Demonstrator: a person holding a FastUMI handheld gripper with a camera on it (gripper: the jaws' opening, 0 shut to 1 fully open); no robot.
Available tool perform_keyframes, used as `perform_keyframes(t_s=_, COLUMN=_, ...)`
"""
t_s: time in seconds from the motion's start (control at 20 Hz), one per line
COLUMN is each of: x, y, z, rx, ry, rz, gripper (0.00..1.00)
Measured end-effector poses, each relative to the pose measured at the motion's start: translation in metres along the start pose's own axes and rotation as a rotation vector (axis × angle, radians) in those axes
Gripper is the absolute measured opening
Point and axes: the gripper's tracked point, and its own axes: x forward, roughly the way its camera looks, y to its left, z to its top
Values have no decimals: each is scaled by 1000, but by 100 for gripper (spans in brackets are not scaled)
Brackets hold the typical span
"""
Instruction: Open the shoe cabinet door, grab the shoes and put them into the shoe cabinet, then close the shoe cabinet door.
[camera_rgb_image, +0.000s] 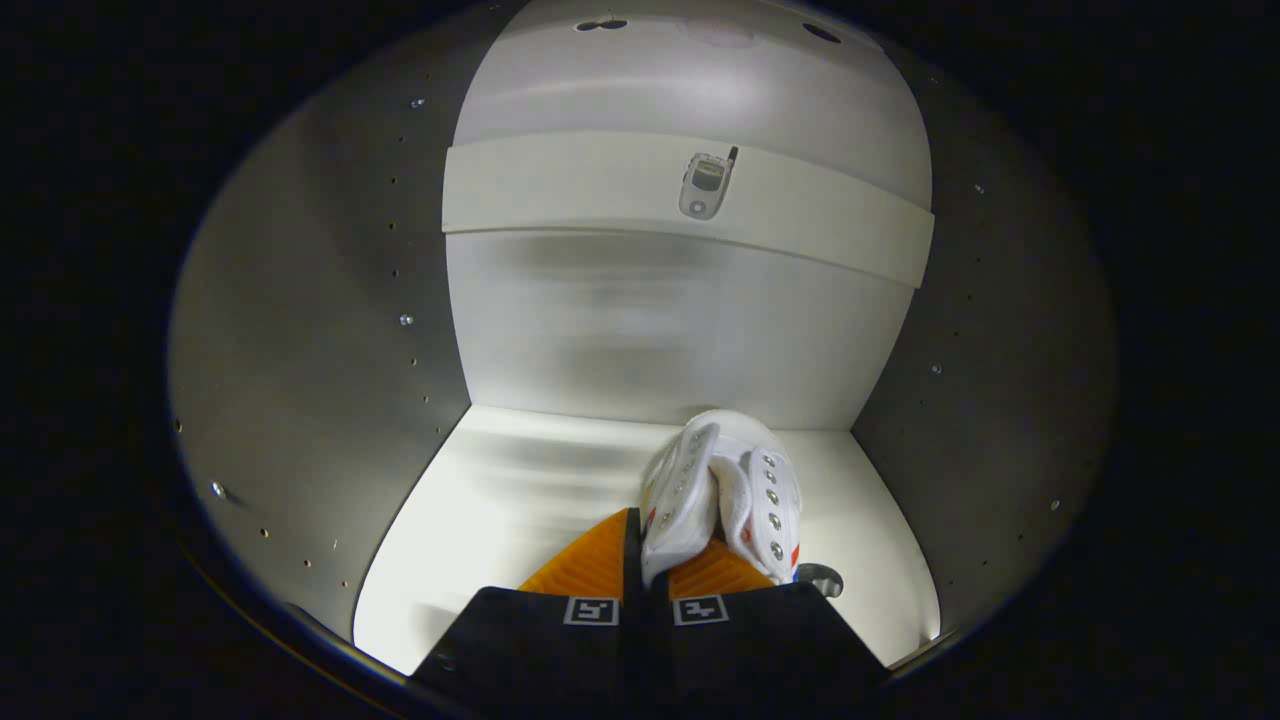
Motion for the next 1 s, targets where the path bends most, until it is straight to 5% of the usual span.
perform_keyframes(t_s=0.25, x=-3, y=4, z=-8, rx=24, ry=17, rz=-8, gripper=13)
perform_keyframes(t_s=0.35, x=-14, y=5, z=-8, rx=29, ry=0, rz=-18, gripper=36)
perform_keyframes(t_s=0.75, x=-77, y=1, z=1, rx=59, ry=-75, rz=-57, gripper=80)
perform_keyframes(t_s=1.0, x=-153, y=0, z=19, rx=95, ry=-185, rz=-41, gripper=87)
